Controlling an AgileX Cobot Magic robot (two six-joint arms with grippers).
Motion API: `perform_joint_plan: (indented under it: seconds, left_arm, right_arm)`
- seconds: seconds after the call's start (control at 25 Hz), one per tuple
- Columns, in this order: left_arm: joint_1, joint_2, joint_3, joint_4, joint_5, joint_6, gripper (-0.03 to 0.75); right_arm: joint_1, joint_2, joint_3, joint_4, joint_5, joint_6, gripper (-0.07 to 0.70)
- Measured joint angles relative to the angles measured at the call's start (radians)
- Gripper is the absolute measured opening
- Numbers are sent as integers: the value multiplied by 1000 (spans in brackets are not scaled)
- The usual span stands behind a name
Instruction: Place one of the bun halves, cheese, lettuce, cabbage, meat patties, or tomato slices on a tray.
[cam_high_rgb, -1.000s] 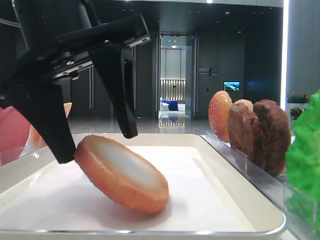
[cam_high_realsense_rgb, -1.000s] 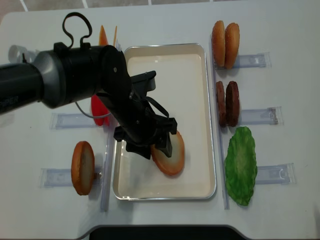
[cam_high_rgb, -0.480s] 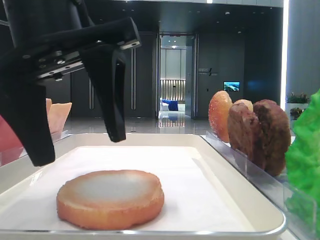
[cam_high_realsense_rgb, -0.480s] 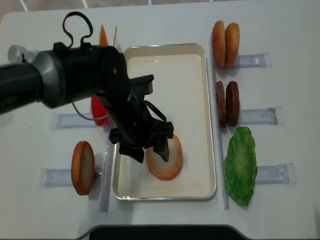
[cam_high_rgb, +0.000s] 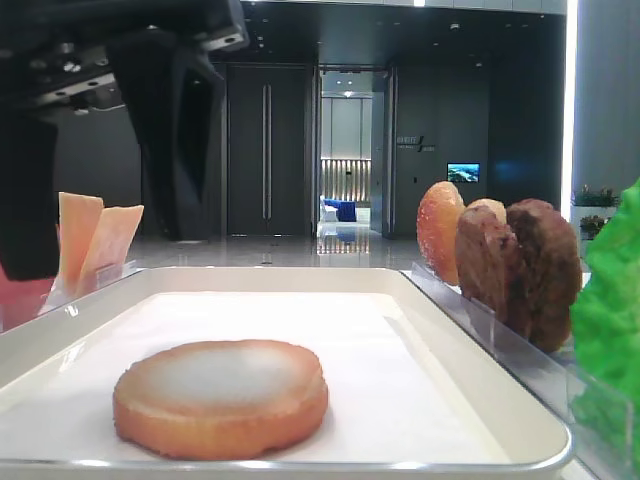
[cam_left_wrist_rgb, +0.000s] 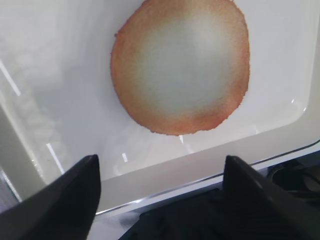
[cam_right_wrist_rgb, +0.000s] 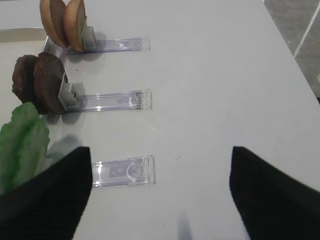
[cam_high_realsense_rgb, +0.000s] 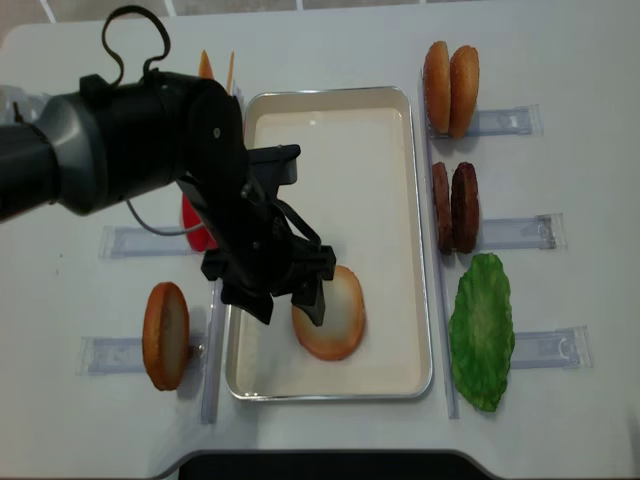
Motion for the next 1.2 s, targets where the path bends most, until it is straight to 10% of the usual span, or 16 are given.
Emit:
perform_joint_plan:
  seconds: [0.4, 1.2]
  left_arm:
    - [0, -29, -105, 175, 258, -72, 578]
    - [0, -55, -147, 229, 276, -91, 686]
  right_arm:
    - [0, 0, 0, 0, 0, 0, 539]
    - [0, 0, 0, 0, 0, 0, 539]
